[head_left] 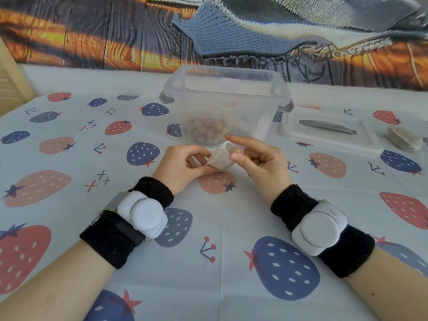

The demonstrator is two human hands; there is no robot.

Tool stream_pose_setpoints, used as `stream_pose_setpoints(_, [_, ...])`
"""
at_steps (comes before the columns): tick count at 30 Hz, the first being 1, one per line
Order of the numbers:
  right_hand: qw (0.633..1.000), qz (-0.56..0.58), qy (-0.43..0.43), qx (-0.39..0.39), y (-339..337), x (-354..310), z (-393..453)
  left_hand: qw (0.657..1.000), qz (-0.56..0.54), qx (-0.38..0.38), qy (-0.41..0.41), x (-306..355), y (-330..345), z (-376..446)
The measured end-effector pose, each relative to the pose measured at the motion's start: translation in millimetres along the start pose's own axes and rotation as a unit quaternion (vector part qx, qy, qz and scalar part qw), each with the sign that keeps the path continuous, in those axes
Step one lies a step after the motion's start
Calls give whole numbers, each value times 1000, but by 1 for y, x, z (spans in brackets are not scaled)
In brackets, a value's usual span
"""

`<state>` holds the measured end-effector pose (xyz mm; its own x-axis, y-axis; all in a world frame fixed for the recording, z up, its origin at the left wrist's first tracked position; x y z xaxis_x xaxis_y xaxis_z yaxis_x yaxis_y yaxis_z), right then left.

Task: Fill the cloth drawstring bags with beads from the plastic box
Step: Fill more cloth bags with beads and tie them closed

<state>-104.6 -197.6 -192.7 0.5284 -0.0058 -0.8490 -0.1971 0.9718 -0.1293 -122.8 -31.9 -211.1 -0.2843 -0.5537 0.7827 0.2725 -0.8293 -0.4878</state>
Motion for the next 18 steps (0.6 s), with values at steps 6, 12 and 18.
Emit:
stream_pose_setpoints(6, [999,-16,49,-8,-1,7,1,1000,10,2,1,-1,0,0])
stream_pose_setpoints(12, [994,-36,95,-48,3,17,-1,1000,21,-1,4,-3,0,1])
stream_pose_setpoints(18, [991,-13,120,-61,6,23,-2,1000,13,-13,1,-4,2,1])
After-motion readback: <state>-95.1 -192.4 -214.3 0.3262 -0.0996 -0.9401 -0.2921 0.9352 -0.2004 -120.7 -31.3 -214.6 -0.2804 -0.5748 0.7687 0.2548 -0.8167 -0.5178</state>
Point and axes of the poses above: each hand's wrist, its own z-axis towards the middle knuckle, its own y-axis out of the palm, x = y × z, the point moved 6 cm from there along z, towards the middle knuckle, and after that the axes turned 6 degrees about x, right-handed, at the moved point
